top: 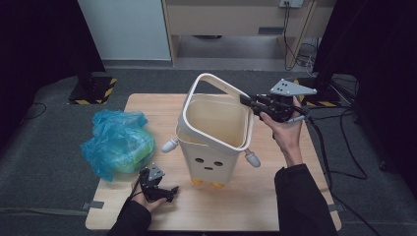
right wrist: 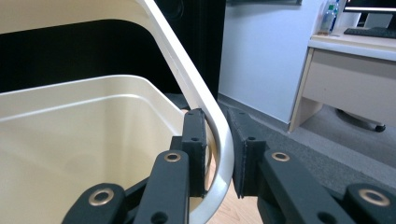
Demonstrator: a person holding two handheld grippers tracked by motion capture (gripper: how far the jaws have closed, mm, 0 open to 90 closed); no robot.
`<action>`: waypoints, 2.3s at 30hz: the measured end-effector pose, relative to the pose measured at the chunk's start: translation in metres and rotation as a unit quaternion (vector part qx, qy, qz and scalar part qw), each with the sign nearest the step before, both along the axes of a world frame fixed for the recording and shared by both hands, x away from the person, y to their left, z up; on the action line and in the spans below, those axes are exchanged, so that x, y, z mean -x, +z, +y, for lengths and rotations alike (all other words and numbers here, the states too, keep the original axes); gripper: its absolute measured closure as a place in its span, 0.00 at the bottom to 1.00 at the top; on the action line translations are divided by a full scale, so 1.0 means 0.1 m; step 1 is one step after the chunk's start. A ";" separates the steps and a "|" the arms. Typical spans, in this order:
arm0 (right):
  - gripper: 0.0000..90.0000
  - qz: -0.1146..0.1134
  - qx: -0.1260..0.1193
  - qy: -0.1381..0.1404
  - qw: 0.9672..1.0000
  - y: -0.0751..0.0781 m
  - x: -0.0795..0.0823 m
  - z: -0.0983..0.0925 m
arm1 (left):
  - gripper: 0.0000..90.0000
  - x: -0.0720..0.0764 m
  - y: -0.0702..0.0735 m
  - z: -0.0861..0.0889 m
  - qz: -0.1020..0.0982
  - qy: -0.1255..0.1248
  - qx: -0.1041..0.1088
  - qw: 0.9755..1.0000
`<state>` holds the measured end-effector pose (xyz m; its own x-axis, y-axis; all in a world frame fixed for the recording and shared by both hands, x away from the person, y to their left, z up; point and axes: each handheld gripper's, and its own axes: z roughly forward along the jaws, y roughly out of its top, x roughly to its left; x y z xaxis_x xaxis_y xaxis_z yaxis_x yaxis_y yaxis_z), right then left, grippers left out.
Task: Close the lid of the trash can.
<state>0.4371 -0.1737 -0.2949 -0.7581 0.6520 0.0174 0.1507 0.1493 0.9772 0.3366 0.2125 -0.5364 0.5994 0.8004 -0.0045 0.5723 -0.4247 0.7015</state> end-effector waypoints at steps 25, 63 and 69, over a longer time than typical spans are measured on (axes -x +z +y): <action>0.80 0.001 -0.023 0.008 1.000 -0.09 -0.01 -0.03 | 0.00 0.00 0.00 0.00 0.000 0.000 0.000 1.000; 0.86 0.005 -0.015 0.029 0.999 0.16 -0.03 0.05 | 0.00 0.00 0.00 0.00 0.000 0.000 0.002 1.000; 0.85 0.001 -0.011 0.026 1.000 0.14 -0.04 0.06 | 0.00 0.00 0.00 0.00 0.000 0.000 0.001 1.000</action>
<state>0.4408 -0.1682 -0.2809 -0.7915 0.6103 0.0325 0.1452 0.1361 0.9800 0.3367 0.2124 -0.5364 0.5990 0.8007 -0.0059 0.5726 -0.4232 0.7022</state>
